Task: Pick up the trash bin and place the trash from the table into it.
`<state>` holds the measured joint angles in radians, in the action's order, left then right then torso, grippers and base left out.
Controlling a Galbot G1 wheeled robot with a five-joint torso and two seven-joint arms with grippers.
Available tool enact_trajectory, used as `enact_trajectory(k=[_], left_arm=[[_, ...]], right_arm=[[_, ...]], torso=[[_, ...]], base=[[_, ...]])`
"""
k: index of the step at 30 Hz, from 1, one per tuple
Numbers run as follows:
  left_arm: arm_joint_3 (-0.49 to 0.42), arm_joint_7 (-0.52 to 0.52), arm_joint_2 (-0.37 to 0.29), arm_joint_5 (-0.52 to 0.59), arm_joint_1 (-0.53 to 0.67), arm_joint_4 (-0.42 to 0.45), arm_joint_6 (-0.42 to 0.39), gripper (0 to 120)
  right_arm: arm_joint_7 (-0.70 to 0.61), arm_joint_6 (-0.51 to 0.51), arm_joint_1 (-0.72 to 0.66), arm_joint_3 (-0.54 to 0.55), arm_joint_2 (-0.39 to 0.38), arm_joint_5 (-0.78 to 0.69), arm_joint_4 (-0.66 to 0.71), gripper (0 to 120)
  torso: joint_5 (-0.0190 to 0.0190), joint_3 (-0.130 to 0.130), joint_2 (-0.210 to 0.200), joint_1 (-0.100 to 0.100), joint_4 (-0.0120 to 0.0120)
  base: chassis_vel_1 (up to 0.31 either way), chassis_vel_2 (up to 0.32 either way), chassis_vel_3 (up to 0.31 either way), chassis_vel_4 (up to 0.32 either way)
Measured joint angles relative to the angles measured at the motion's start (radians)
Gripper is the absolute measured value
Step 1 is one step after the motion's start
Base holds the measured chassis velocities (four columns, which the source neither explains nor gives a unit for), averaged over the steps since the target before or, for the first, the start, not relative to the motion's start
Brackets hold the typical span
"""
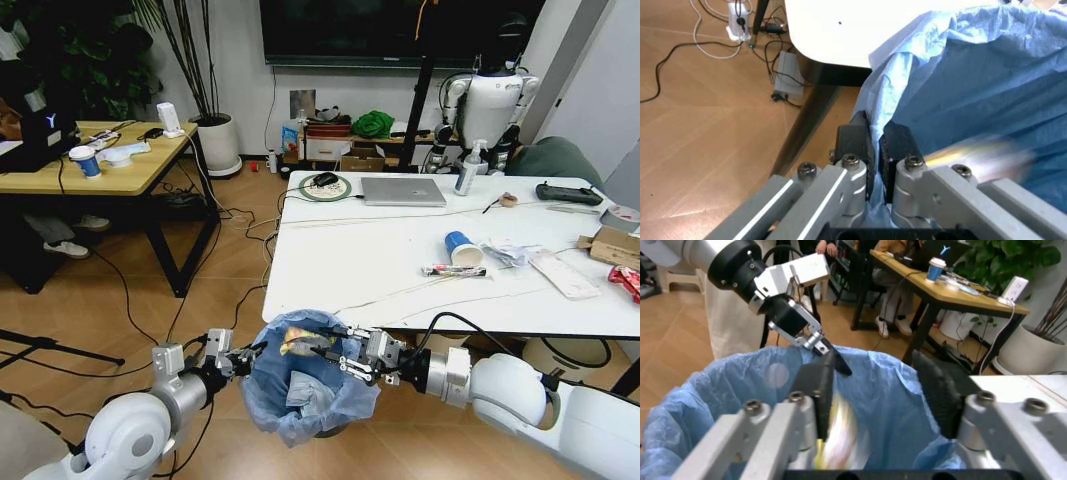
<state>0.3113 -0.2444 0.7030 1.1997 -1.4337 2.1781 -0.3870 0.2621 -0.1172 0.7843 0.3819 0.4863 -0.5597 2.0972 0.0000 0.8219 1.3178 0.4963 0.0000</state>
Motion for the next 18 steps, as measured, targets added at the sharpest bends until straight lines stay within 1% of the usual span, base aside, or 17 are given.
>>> enact_trajectory(k=[1, 3, 5, 7, 8, 10, 12, 14, 15, 17, 18], left_arm=[[-0.001, 0.0, 0.0, 0.0, 0.0, -0.001, 0.0, 0], [-0.001, -0.001, 0.0, 0.0, 0.001, -0.002, 0.0, 0], [-0.001, -0.001, 0.0, 0.0, 0.001, -0.002, 0.0, 0], [-0.001, -0.004, 0.0, 0.0, 0.002, -0.002, -0.001, 0], [-0.001, -0.004, 0.0, 0.0, 0.002, -0.002, -0.001, 0], [0.004, -0.005, 0.005, -0.005, -0.007, -0.002, -0.001, 0], [0.005, -0.005, 0.006, -0.007, -0.009, -0.002, -0.001, 0], [0.017, -0.004, 0.012, -0.019, -0.023, 0.002, -0.001, 0], [0.027, -0.003, 0.02, -0.028, -0.035, 0.009, -0.001, 0], [0.035, -0.001, 0.032, -0.04, -0.044, 0.013, 0.001, 0], [0.039, 0.0, 0.039, -0.049, -0.05, 0.014, 0.002, 0]], right_arm=[[0.0, 0.0, 0.0, -0.001, 0.001, 0.0, -0.002, 50], [-0.001, 0.0, -0.003, -0.003, 0.004, 0.0, -0.004, 59], [-0.001, 0.0, -0.005, -0.004, 0.006, -0.001, -0.005, 62], [-0.002, -0.012, -0.008, -0.028, 0.024, -0.004, -0.015, 71], [-0.002, -0.012, -0.008, -0.028, 0.024, -0.004, -0.015, 71], [-0.041, -0.033, -0.008, -0.085, 0.058, -0.035, -0.056, 84], [-0.052, -0.04, -0.008, -0.092, 0.062, -0.05, -0.065, 86], [-0.094, -0.073, -0.008, -0.129, 0.081, -0.129, -0.117, 94], [-0.134, -0.103, -0.009, -0.162, 0.099, -0.183, -0.166, 98], [-0.161, -0.124, 0.01, -0.225, 0.122, -0.215, -0.224, 100], [-0.163, -0.13, 0.033, -0.292, 0.134, -0.225, -0.272, 100]], torso=[[0.0, 0.0, 0.0, 0.0, 0.0], [-0.0001, 0.0, 0.0, 0.0, 0.0], [0.0, 0.0, 0.0, 0.0, 0.0], [-0.0001, 0.0, 0.0, 0.0, 0.0], [-0.0001, 0.0, 0.0, 0.0, 0.0], [-0.0001, 0.0, 0.0, 0.0, 0.0001], [-0.0002, 0.0, 0.0, 0.0, 0.0002], [0.0, 0.0, 0.0, 0.0, 0.0], [0.0001, 0.0, 0.0, 0.0, 0.0001], [0.0002, 0.0, 0.0, 0.0, 0.0005], [0.0001, 0.0, 0.0, 0.0, 0.0003]], base=[[0.0, 0.0, 0.0, 0.0], [0.0, 0.0, 0.0, 0.0], [0.0, 0.0, 0.0, 0.0], [0.0, 0.0, 0.0, 0.0], [0.0, 0.0, 0.0, 0.0], [0.0, 0.0, 0.0, 0.0], [0.0, 0.0, 0.0, 0.0], [0.0, 0.0, 0.0, 0.0], [0.0, 0.0, 0.0, 0.0], [0.0, 0.0, 0.0, 0.0], [0.0, 0.0, 0.0, 0.0]])
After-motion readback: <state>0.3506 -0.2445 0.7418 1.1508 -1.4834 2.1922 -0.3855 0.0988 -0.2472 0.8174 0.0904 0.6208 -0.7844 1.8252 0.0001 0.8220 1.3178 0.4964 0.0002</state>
